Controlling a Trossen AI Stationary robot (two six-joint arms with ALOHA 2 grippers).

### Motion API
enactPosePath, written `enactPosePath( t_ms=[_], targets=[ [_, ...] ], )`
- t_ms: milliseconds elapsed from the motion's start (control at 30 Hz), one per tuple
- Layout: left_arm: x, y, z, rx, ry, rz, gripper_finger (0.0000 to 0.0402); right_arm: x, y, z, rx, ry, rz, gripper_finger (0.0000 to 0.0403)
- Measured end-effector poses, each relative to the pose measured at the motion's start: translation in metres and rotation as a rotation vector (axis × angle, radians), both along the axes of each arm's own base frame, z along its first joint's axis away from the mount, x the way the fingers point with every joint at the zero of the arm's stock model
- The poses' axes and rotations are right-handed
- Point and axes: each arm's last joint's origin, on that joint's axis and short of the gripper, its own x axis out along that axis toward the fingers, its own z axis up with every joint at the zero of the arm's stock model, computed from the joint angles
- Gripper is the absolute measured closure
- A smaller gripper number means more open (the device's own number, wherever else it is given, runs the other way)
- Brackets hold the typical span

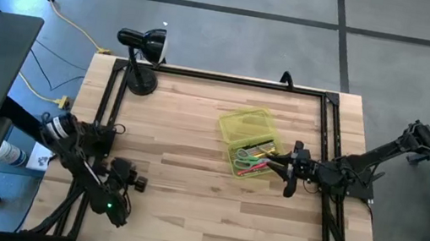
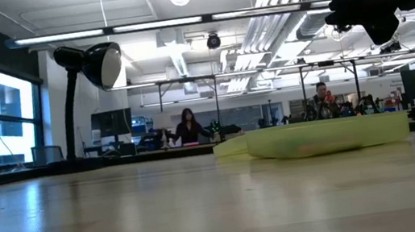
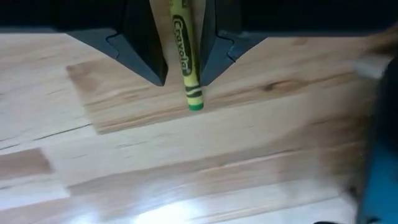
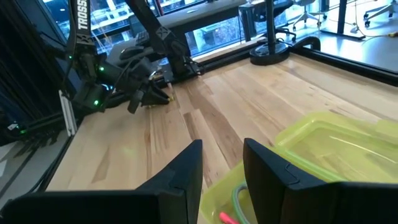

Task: Pick & place school supplies into a supply box
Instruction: Put the green crayon into the yellow supply box

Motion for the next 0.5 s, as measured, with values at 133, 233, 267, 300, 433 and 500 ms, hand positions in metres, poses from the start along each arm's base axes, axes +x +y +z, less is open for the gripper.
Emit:
enactPosePath(
  t_ms=[133, 233, 267, 300, 433, 500],
  targets=[
    [0.004, -0.001, -0.003, 0.022, -0.085, -0.041, 0.0263, 0.0, 0.0, 0.0, -0.001, 0.0, 0.0, 0.0308],
    [0.005, -0.002, -0.008, 0.036, -0.089, -0.037, 0.0263, 0.0, 0.0, 0.0, 0.001, -0.001, 0.0, 0.0308],
    [0.005, -0.003, -0.011, 0.041, -0.085, -0.036, 0.0263, 0.0, 0.0, 0.0, 0.001, -0.001, 0.002, 0.0308],
    [0.005, -0.003, -0.014, 0.049, -0.083, -0.038, 0.0263, 0.0, 0.0, 0.0, 0.002, -0.001, 0.005, 0.0308],
    [0.007, -0.004, -0.023, 0.106, -0.095, -0.068, 0.0263, 0.0, 0.0, 0.0, 0.004, -0.001, 0.012, 0.0308],
    [0.008, -0.005, -0.023, 0.117, -0.085, -0.075, 0.0263, 0.0, 0.0, 0.0, 0.004, -0.001, 0.012, 0.0308]
  ],
)
